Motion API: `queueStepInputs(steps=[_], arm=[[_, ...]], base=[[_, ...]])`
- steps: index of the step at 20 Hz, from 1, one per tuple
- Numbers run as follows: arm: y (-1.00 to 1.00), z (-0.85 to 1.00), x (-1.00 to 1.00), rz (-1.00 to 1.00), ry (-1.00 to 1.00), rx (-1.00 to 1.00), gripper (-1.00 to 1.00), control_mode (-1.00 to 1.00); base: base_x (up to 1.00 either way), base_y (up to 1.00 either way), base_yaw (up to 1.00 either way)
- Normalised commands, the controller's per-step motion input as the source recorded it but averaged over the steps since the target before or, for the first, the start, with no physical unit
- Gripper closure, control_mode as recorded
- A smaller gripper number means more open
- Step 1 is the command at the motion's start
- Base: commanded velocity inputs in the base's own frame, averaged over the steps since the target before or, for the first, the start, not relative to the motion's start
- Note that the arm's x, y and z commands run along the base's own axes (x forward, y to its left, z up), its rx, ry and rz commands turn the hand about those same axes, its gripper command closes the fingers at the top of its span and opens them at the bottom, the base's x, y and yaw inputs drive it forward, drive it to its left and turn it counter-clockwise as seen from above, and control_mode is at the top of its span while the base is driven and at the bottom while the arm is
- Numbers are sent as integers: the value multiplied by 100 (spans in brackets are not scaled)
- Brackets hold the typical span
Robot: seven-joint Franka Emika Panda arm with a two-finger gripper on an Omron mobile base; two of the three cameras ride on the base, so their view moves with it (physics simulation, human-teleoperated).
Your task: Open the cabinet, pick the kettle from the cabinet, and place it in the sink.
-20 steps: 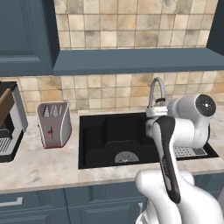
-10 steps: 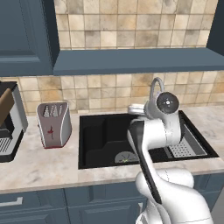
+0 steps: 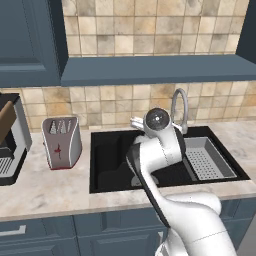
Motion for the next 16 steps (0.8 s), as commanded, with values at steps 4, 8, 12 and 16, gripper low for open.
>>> queueStepInputs(steps=[4,8,12,16], arm=[[26,-12,33,-28,0,20,100,-100],[5,-16,14,-12,0,16,100,-100],[1,-19,15,-15,0,9,100,-100],[-1,-14,20,-11,0,1,100,-100]], base=[[0,0,0],[0,0,0],[0,0,0],[0,0,0]])
